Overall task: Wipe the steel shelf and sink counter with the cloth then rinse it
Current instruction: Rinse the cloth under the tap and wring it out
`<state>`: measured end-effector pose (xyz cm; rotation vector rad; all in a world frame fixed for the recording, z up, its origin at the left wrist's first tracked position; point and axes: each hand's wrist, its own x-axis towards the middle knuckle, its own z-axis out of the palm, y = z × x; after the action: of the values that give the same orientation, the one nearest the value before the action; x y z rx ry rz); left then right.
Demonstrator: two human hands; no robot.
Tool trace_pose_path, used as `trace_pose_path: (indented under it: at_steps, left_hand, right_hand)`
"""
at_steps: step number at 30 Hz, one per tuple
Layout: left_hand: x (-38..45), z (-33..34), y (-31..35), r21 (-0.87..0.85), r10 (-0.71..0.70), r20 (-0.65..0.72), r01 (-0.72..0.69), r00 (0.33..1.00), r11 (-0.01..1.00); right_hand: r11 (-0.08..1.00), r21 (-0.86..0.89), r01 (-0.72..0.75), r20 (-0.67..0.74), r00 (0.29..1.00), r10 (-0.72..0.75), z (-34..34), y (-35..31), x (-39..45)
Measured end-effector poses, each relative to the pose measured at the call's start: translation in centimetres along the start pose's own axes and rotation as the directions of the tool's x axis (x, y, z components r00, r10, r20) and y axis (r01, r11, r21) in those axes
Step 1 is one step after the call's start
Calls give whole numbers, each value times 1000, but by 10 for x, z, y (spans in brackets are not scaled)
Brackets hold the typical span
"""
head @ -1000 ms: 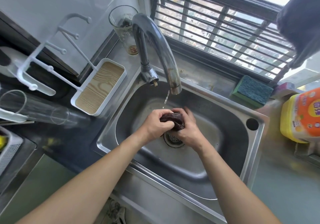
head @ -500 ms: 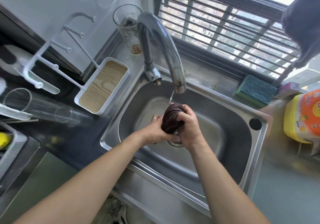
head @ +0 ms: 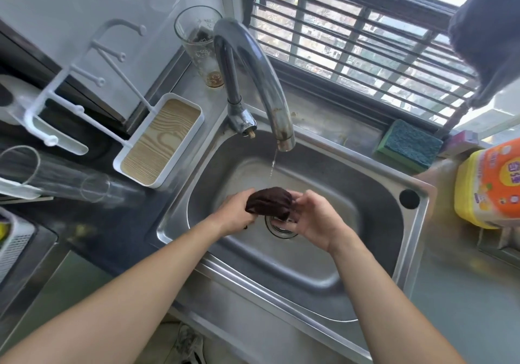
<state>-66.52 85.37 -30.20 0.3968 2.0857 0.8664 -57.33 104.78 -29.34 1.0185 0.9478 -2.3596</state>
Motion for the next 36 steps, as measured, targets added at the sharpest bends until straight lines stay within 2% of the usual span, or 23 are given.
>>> trace_pose_path:
  at_steps: [2,5,8,11,13,15,18,20,23,25,27,29,31,32,34,36]
  left_hand:
    - [-3,-4,1,52,99,69,-103,993,993]
    - [-1,0,11,198,322,122,-341,939,919]
    - [-1,4,21,382,461,136,-476,877,792]
    - [-1,6,17,598,540,162,-518,826,612]
    - [-2,8,17,709,509,142,-446,849,546]
    - [-3,10,21,786,400,111,-327,910,525]
    - [-3,10,23,832,211,81,-183,974,524]
    - [-3,13,22,846,129,64,-122,990,520]
    - [-5,24,19,777,4,-7,3,1000,629]
    - [-7,29,18,688,-83,-36,85,996,720]
    - [-7,33,19,558,-152,5,123,988,820]
    - [-8,35,21,352,-218,90,174,972,920]
    - [-10,34,22,84,-293,240,281,925,956]
    - [-12,32,22,-28,-328,350,360,877,932]
    - [-15,26,21,-178,-312,546,472,777,863]
    - [-15,19,17,-255,-252,620,495,743,831]
  right_hand:
    - [998,39,-55,50,997,53,-8,3,-1]
    - [987,-47,-152,150,976,157,-10,13,-3]
    - [955,-159,-250,232,931,283,-13,19,-3]
    - [875,-386,-293,218,892,395,-6,16,-2]
    - [754,-582,-305,140,875,463,3,14,2]
    - [619,-733,-281,25,899,437,12,14,7]
    - [294,-933,-206,-126,955,268,20,14,16]
    - [108,-981,-161,-144,978,151,25,16,17]
    - [-231,-966,-113,-90,990,-105,26,23,17]
    - [-350,-934,-70,7,977,-214,21,25,19]
    - [-423,-906,-31,89,962,-260,14,24,21]
    - [-455,-890,4,151,946,-288,8,25,23]
    - [-458,-888,36,200,928,-314,3,28,22]
    - [-454,-890,54,224,917,-331,1,29,21]
    - [-437,-896,84,265,890,-372,-1,32,21]
    - [-405,-911,83,265,869,-419,0,35,21]
